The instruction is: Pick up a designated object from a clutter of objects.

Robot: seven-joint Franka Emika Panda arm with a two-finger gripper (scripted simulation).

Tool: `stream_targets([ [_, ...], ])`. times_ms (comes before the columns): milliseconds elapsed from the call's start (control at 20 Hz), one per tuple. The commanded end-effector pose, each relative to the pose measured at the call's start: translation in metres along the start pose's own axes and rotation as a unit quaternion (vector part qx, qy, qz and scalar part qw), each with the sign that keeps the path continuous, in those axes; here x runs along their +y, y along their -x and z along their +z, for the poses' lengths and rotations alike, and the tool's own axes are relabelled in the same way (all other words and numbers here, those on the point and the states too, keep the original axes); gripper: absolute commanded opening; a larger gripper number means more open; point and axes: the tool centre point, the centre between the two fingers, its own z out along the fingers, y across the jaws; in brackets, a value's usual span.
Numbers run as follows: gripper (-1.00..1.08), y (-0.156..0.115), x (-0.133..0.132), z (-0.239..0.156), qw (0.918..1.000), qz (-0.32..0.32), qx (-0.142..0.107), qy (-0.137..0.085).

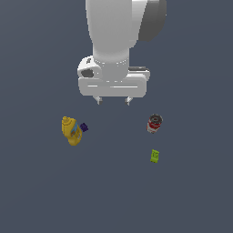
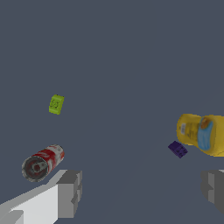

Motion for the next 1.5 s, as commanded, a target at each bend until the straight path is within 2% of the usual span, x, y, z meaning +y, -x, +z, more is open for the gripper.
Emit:
stream_targets([
  [0, 1.00, 0.000, 0.000, 0.000, 1.0000, 0.000, 0.000, 0.000],
  [400, 1.00, -0.003, -0.025, -0.008, 0.9991, -0.038, 0.014, 0.009],
  [800, 1.00, -0.007, -0.029, -0.004, 0.9992, -0.036, 0.015, 0.009],
  [1150, 1.00, -0.024, -0.049, 0.022, 0.9997, -0.015, 0.014, 0.010],
  [1450, 1.00, -0.045, -0.079, 0.063, 0.9997, 0.016, 0.013, 0.010],
])
